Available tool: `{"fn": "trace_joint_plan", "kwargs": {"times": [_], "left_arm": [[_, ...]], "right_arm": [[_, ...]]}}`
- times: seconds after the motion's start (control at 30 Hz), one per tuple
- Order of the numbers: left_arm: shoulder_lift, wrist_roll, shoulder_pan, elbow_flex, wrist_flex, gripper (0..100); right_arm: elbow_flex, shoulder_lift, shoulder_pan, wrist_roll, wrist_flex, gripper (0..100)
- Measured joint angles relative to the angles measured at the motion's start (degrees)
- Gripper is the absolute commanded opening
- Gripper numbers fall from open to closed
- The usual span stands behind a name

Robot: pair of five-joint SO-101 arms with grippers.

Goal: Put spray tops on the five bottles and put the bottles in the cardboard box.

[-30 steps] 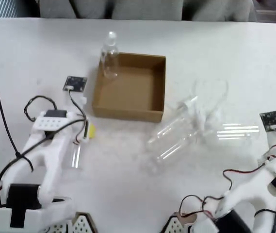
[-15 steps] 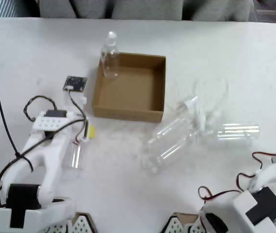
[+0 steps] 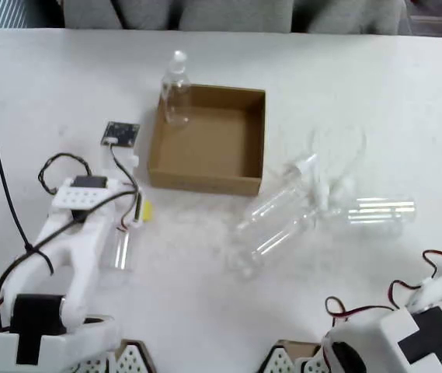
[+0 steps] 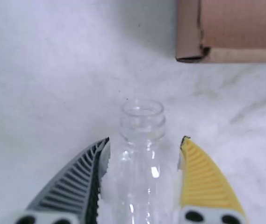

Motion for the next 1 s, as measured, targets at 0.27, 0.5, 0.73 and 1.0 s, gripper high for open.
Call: {"fn": "trace_joint_plan", "kwargs": {"times": [0.27, 0.5, 0.73, 1.0], "left_arm": [[0.00, 0.00, 0.00, 0.00, 0.00, 2], [0.00, 0.00, 0.00, 0.00, 0.00, 2], [0.00, 0.00, 0.00, 0.00, 0.00, 2], [0.00, 0.00, 0.00, 0.00, 0.00, 2]], "right_arm": [[3.87, 0.00, -1.67, 0.18, -3.08, 15.5], [9.58, 0.00, -2.73, 0.18, -11.87, 15.5], [11.87, 0.26, -2.99, 0.18, -16.88, 15.5], [12.04, 6.68, -3.25, 0.26, -21.98, 15.2]]}}
